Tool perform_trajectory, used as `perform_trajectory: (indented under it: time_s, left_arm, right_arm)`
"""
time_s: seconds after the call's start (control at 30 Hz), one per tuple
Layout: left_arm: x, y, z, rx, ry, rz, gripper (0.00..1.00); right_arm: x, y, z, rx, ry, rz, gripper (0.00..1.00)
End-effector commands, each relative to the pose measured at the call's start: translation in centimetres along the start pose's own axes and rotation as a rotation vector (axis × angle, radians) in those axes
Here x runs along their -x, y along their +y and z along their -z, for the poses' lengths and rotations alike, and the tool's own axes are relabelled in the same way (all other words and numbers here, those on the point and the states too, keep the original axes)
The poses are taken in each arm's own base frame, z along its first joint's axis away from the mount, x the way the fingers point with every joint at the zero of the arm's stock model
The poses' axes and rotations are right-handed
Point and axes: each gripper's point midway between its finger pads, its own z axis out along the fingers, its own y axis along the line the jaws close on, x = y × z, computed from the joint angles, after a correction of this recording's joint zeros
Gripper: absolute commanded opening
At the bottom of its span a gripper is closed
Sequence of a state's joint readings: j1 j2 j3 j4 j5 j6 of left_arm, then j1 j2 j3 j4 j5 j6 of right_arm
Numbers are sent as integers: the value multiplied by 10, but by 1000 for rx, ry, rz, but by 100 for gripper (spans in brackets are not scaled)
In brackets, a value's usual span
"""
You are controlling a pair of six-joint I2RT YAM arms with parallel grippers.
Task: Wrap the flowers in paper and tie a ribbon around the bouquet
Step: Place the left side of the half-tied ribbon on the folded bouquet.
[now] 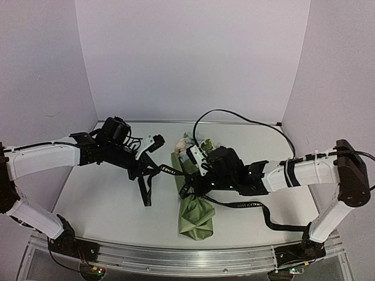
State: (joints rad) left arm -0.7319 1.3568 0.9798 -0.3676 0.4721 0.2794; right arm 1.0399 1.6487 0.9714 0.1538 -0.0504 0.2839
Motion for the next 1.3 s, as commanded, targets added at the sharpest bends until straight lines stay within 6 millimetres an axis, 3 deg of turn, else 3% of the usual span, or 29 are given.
perform_trajectory:
  time_s: [0.0, 0.2, 0.43, 0.77, 1.0, 1.17, 1.27]
  left_arm:
    - [20, -5, -25, 4, -31, -65, 1]
    - [23, -22, -71, -43, 19, -133, 1]
    - [16, -32, -111, -82, 75, -183, 1]
    - [17, -38, -132, -96, 121, -257, 2]
    - [9, -44, -141, -107, 176, -305, 4]
    - [4, -49, -146, -115, 200, -341, 5]
    - [4, -52, -147, -116, 201, -357, 5]
  right_arm:
    - [-19, -18, 23, -77, 5, 13, 0]
    - [-53, -39, 39, -141, 40, 12, 1]
    - [-76, -52, 52, -182, 63, 11, 5]
    - [-93, -58, 59, -191, 97, 0, 17]
    - [-109, -68, 71, -227, 126, -10, 37]
    - [-121, -95, 101, -379, 185, -10, 60]
    - [-126, -117, 134, -519, 281, 48, 64]
